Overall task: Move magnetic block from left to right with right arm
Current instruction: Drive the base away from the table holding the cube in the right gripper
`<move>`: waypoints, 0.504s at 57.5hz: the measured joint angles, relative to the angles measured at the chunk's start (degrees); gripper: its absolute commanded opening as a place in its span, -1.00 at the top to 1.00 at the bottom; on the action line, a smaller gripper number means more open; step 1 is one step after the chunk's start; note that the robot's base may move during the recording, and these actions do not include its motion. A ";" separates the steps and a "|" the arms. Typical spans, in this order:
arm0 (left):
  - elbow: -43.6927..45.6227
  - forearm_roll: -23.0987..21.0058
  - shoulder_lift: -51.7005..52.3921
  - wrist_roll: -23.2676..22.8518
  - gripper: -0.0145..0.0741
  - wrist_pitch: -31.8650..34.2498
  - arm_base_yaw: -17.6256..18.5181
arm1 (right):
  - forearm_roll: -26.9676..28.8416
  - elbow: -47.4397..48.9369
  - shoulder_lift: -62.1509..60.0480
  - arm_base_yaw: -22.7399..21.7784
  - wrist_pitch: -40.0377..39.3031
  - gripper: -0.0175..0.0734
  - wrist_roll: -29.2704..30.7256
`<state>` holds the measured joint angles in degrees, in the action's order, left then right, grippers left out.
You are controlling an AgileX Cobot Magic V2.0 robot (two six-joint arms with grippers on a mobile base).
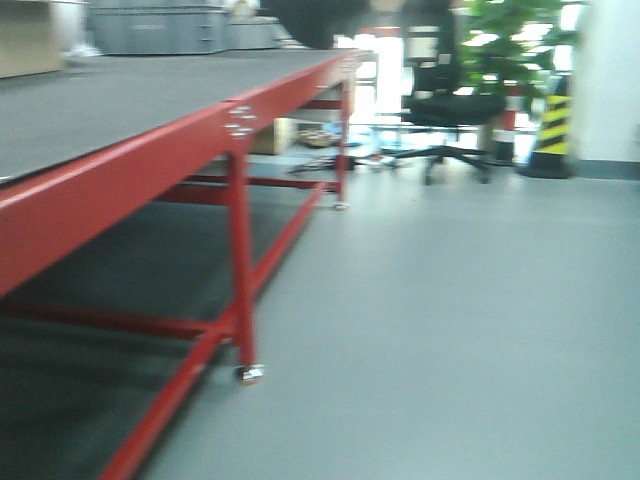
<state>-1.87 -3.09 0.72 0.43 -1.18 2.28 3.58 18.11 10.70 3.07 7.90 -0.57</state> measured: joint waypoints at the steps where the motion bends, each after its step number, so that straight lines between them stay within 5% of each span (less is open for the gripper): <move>1: 0.00 0.00 0.00 0.00 0.96 0.00 0.00 | 0.00 0.00 0.00 0.00 0.00 -0.11 0.00; 29: 0.00 0.00 0.00 0.00 0.96 0.00 0.00 | 0.00 0.00 0.00 -0.11 0.00 -0.11 0.00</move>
<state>-1.87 -3.09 0.72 0.43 -1.18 2.28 3.58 18.11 10.70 2.97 7.90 -0.57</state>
